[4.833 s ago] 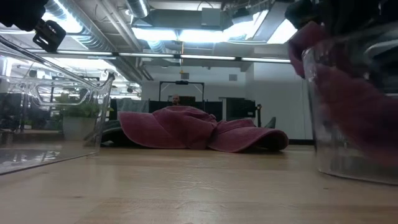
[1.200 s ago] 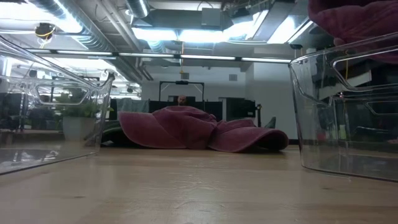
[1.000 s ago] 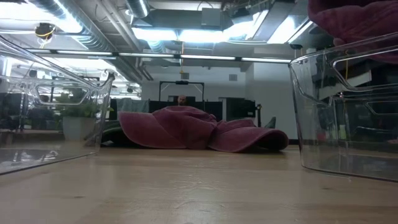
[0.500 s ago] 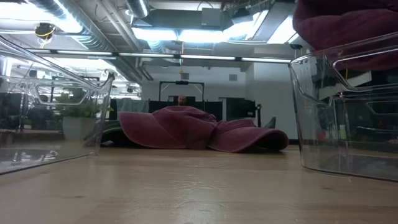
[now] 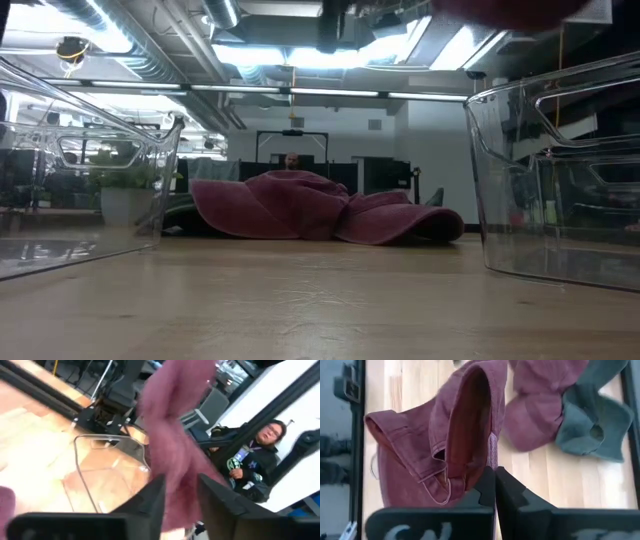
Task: Pick & Place hat
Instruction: Put the right red cap into the right transparent bin
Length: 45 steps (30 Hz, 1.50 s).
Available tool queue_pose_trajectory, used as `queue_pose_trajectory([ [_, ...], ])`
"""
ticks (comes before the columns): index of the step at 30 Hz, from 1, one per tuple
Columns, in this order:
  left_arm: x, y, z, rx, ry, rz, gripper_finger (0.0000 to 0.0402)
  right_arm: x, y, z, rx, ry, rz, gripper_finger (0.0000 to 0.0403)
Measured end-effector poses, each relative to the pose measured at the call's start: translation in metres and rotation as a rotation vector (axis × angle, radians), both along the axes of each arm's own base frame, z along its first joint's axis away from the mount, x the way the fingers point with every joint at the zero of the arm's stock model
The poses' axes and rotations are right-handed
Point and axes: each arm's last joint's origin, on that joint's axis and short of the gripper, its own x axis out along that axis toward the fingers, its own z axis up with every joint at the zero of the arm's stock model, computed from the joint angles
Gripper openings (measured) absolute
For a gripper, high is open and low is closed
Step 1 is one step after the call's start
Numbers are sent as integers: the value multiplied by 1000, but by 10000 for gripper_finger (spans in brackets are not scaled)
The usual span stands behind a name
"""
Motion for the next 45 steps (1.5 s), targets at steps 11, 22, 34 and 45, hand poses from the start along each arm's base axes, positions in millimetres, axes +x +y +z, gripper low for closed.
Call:
queue_pose_trajectory([
  [11,6,12,4,42,-73,-75,260,-3,-1,9,10,-34,9,0],
  [22,7,28,5,81,-71,-104,272,-3,0,9,52,-13,43,0],
  [34,0,42,6,11,22,-108,269,-3,0,9,50,-12,52,0],
  [45,1,29,6,24,1,-70,269,2,-1,12,17,-81,45,0],
])
